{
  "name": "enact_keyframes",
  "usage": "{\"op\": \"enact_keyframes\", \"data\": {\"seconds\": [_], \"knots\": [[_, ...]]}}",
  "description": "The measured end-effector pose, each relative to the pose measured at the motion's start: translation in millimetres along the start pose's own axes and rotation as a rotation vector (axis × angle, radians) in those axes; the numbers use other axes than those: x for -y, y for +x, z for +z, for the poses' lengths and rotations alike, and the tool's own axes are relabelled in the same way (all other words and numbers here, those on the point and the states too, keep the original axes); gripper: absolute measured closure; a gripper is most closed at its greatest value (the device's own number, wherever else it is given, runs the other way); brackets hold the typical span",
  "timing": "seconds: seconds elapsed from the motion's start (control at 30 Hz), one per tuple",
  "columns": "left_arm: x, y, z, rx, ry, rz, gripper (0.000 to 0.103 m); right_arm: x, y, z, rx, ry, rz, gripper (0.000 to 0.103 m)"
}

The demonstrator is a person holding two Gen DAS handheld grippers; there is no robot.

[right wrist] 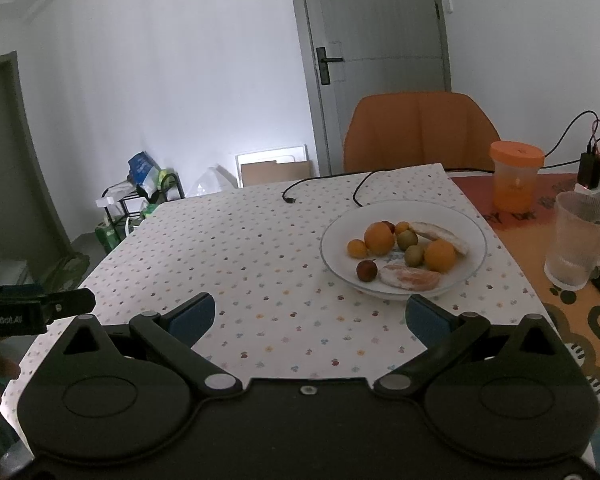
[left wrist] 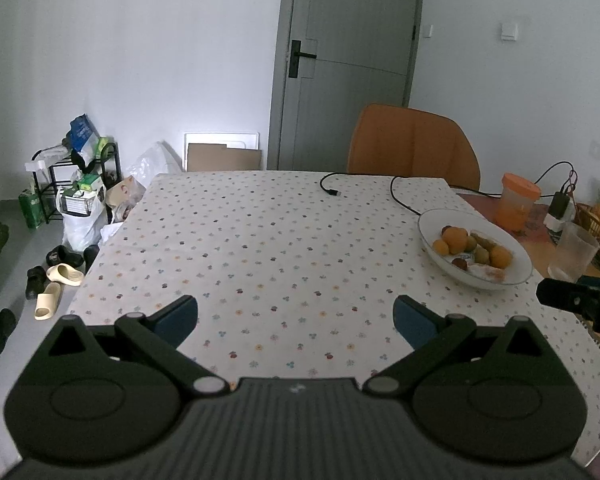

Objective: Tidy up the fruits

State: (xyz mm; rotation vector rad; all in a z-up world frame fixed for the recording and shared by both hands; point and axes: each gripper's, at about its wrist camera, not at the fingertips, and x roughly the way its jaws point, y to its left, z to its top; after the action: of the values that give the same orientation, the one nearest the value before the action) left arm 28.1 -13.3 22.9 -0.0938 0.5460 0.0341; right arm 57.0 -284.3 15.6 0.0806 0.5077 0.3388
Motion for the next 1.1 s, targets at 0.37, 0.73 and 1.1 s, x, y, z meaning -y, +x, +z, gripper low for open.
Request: {"op": "enact_keyframes", "data": {"seconds": [0.37, 0.73, 1.1], "knots": [[0.1, 0.2, 0.1, -0.001, -0.002, 0.002, 0.0, -0.8, -0.8, 0.0, 0.003, 0.001, -0.001, 0.0], [0.0, 0.0, -0.1, -0.001, -0.001, 0.001, 0.0, -0.8, -0.6, 0.4, 0.002, 0.002, -0.004, 0.0], [0.1, -0.2, 0.1, -0.001, -0.002, 0.001, 0.0, 1.2, 0.3, 0.1, -0.001, 0.003, -0.008, 0.0]]}}
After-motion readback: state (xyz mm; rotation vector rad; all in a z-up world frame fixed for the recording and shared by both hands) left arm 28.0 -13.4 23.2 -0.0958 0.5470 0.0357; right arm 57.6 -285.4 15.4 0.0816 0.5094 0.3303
